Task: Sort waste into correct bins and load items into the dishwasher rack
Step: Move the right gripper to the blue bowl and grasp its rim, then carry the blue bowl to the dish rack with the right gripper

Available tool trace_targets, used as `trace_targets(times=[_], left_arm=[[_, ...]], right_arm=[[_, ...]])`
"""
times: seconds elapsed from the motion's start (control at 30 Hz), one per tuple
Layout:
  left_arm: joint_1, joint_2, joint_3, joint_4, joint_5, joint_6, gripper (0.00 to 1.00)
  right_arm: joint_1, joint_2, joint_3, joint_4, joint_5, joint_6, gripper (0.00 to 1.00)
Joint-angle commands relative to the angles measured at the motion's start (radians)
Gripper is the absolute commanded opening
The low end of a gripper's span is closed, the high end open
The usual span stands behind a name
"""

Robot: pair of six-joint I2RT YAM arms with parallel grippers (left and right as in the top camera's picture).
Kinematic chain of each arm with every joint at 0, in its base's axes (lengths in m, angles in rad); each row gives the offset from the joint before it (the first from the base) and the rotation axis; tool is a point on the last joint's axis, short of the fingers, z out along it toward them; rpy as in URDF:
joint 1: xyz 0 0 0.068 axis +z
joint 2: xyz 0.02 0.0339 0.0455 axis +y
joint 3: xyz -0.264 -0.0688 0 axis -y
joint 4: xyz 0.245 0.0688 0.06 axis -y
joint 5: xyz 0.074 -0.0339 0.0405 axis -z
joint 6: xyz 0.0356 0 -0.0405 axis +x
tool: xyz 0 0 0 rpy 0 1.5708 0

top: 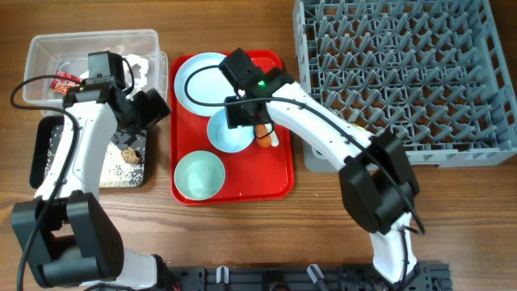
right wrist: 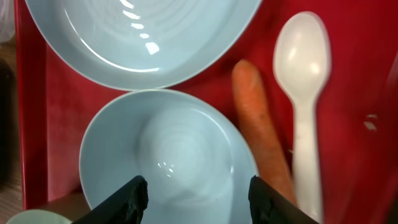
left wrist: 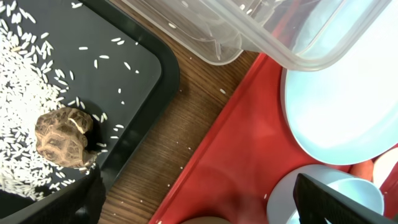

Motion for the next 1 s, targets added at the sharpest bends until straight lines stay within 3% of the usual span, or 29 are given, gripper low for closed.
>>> trace_targets(times=[0.0, 0.13, 0.4, 0.53, 0.63, 0.97], left_arm=[[0.005, -0.005, 0.007, 0.000, -0.009, -0.005, 1.00], [0.005, -0.005, 0.007, -0.001, -0.009, -0.005, 1.00], [0.005, -0.005, 0.007, -0.001, -0.009, -0.005, 1.00], [0.005, -0.005, 0.007, -0.001, -0.009, -0.005, 1.00], [0.005, -0.005, 0.007, -0.001, -0.010, -0.005, 1.00], [0.005, -0.005, 0.007, -0.001, -0.009, -0.005, 1.00]], right_arm=[[-0.007, -0.024, -0.005, -0.015, 0.120, -0.015, 0.55], [-0.007, 0.019, -0.051, -0.004, 0.125, -0.010, 0.54], [-0.007, 0.069, -0.052, 0.030, 0.111, -0.009, 0.31], [-0.007, 0.077, -0.056, 0.027, 0.095, -0.013, 0.28], [-0.007, 0.077, -0.067, 0.036, 0.089, -0.013, 0.04], [-0.094, -0.090, 0.071, -0.086, 0.090, -0.074, 0.04]])
